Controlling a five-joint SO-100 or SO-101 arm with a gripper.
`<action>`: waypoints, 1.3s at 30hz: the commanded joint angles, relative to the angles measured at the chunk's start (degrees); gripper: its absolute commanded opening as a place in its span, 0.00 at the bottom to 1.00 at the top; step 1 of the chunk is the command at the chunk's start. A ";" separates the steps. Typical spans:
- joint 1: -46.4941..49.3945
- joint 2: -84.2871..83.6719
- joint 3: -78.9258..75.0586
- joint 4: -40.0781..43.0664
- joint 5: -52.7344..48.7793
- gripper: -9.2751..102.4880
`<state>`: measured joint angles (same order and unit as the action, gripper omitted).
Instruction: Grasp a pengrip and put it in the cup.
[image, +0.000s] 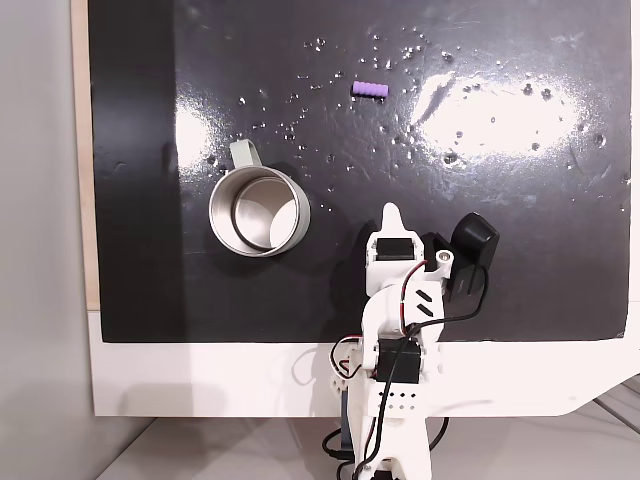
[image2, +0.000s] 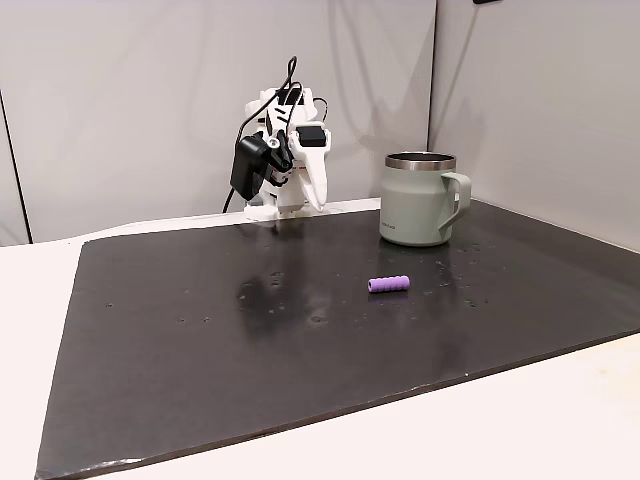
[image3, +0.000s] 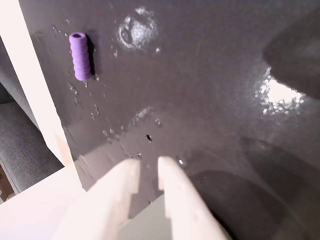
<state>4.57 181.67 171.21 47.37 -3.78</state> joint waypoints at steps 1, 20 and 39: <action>-0.97 0.44 -0.18 -1.49 -1.41 0.08; -1.76 -1.14 -9.93 0.09 -1.93 0.08; -5.27 -57.92 -61.70 7.47 10.90 0.08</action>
<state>-0.35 129.81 117.25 53.35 5.27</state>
